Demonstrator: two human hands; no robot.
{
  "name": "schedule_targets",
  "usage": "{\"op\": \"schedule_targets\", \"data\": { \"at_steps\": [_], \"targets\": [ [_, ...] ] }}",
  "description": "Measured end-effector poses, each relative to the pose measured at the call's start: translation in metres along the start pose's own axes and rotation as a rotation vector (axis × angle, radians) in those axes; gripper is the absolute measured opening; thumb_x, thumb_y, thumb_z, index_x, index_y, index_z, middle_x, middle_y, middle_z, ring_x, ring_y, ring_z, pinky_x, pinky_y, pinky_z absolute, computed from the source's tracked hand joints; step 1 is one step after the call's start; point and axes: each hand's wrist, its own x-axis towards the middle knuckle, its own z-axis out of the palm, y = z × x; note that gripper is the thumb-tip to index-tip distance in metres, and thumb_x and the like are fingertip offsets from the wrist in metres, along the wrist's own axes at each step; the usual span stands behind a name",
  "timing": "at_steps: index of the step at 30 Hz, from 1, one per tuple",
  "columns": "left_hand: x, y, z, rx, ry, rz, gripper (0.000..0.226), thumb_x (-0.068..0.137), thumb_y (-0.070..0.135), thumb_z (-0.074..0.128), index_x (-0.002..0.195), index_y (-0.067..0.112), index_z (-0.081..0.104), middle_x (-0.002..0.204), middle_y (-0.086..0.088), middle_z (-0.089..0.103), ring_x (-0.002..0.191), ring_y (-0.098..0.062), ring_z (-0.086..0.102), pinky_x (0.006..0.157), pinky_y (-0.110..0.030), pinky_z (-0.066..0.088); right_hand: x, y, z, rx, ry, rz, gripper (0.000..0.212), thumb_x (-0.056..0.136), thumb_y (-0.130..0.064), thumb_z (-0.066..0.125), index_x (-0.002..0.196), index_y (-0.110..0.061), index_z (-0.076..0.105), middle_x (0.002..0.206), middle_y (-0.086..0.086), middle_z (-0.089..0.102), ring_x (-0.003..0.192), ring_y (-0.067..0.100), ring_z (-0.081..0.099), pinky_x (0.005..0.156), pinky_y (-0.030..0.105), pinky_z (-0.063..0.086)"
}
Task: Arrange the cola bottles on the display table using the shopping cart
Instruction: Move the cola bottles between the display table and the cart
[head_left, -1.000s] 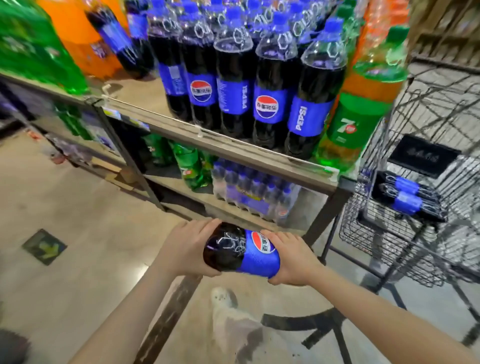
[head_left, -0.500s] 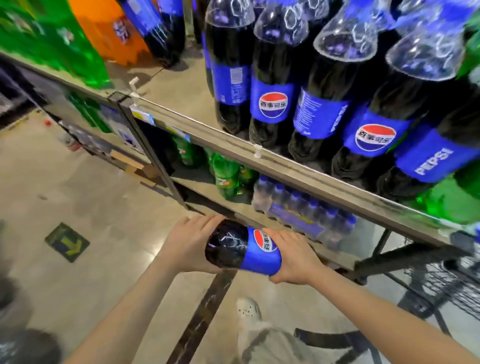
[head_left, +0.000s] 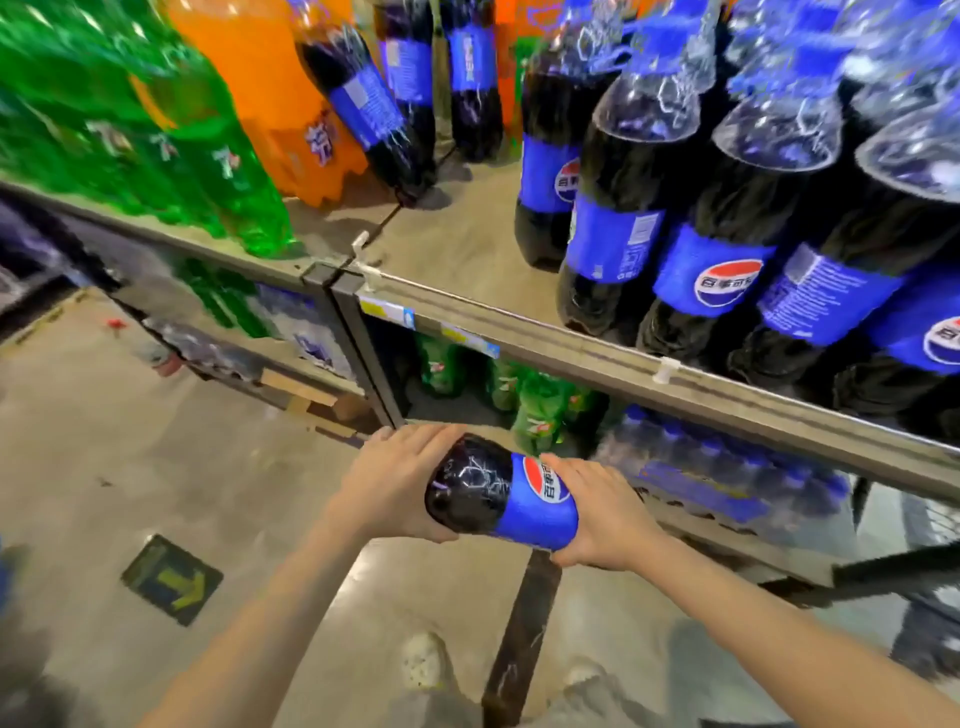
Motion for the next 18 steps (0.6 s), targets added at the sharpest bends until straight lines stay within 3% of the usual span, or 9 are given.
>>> {"op": "schedule_targets", "data": {
  "at_steps": [9,15,18],
  "targets": [
    [0.029,-0.114,-0.061,0.094,0.087,0.181,0.110,0.044,0.077,0.061,0.135,0.018,0.052,0.126,0.001,0.063,0.105,-0.023,0.065,0.080,-0.039,0.052,0.066,-0.085,-0.015,-0.002,0.187,0.087,0.115,0.049,-0.063,0.069,0.148,-0.028,0.021,0.138,-0.008,0.043,0.125,0.017,0.042,0.105,0.035,0.033],
    [0.074,-0.158,-0.128,0.157,0.215,0.294,0.106,0.054,0.081,0.063,0.139,0.021,0.046,0.131,0.002,0.060,0.113,-0.020,0.060,0.086,-0.038,0.048,0.118,-0.108,-0.070,-0.016,0.342,0.105,0.111,0.048,-0.062,0.071,0.144,-0.030,0.026,0.132,-0.009,0.048,0.118,0.016,0.047,0.101,0.035,0.039],
    [0.102,-0.173,-0.165,0.221,0.278,0.311,0.105,0.052,0.079,0.065,0.137,0.021,0.047,0.128,0.002,0.061,0.110,-0.022,0.062,0.081,-0.039,0.048,0.149,-0.112,-0.101,-0.014,0.413,0.104,0.111,0.048,-0.063,0.071,0.144,-0.029,0.026,0.132,-0.009,0.048,0.119,0.016,0.046,0.101,0.039,0.040]
  ]
}}
